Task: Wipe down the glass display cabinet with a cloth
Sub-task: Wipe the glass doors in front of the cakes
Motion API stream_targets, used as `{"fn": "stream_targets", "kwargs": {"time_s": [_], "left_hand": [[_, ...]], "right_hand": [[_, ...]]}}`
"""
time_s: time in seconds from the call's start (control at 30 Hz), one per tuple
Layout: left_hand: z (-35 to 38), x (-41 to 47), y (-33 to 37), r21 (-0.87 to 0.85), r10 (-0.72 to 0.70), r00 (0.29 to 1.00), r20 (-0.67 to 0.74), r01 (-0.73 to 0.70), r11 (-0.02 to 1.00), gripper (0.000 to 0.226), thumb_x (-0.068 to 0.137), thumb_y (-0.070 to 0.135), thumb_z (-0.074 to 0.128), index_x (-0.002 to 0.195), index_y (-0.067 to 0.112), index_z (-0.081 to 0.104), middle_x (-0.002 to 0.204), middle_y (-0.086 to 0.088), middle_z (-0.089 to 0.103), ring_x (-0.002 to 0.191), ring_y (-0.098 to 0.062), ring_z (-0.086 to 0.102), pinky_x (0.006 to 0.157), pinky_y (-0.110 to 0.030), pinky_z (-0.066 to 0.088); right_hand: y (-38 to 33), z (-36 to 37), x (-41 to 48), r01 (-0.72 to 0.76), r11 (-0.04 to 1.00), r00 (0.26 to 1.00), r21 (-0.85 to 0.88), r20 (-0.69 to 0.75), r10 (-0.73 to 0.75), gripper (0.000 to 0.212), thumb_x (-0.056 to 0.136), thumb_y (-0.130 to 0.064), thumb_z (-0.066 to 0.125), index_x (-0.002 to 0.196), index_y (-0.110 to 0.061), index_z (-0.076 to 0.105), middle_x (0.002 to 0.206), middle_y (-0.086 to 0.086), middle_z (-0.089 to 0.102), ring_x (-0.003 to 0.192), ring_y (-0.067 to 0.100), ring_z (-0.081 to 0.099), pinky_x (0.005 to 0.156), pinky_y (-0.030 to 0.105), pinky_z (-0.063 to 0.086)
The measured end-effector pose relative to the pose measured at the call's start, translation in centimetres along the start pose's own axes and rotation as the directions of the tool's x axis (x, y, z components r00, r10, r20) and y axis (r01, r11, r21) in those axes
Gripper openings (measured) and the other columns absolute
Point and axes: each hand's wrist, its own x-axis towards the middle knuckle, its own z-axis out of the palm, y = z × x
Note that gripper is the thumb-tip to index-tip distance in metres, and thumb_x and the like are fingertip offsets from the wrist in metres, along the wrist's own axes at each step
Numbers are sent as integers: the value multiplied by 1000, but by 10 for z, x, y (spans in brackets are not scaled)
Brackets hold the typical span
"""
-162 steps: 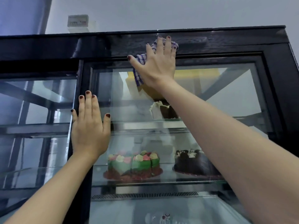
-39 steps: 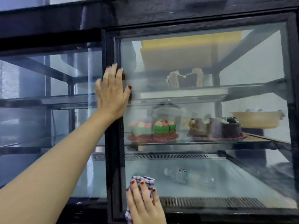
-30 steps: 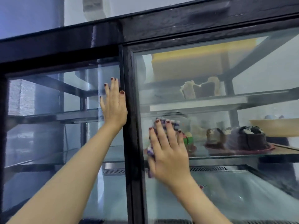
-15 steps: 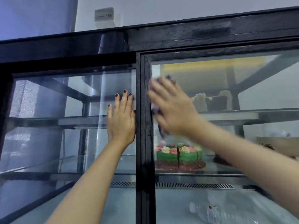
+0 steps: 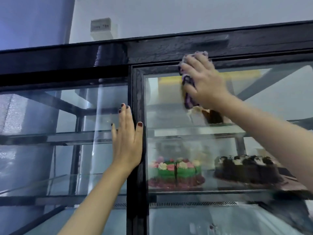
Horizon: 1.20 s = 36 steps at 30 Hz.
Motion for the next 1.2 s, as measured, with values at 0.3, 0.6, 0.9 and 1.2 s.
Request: {"fn": "stream_targets", "kwargs": {"time_s": [0.3,0.6,0.9,1.2], "left_hand": [[9,-20,8,86,-22,998,-52,27,996,59,95,36,14,150,19,1,151,17,-13,143,-8,-12,117,-38,-3],[10,-66,4,55,-71,997,-33,73,996,53,96,32,16,146,24,-1,154,15,-7,143,-6,-11,117,-34,-7],[12,-135,-24,4,-71,997,-9,71,997,53,95,40,13,147,26,9,154,17,4,144,-3,-3,117,-30,-8],[12,-136,-24,42,-85,996,-24,86,995,52,95,34,13,146,27,8,154,16,5,144,-4,-1,117,-28,-9]], "right_hand": [[-13,3,-108,359,933,930,-15,88,-356,61,83,-36,40,137,-8,47,147,15,39,140,38,26,115,51,22],[9,-6,-42,299,954,948,26,101,-300,54,87,-33,37,133,-8,52,146,12,41,139,35,30,114,48,25],[-19,13,-5,281,960,960,-17,9,-281,56,90,-34,36,139,-7,43,149,13,35,141,34,23,117,44,10],[-40,19,-21,434,901,898,1,77,-433,56,88,-34,35,136,-8,47,148,13,38,140,33,27,116,44,18]]}}
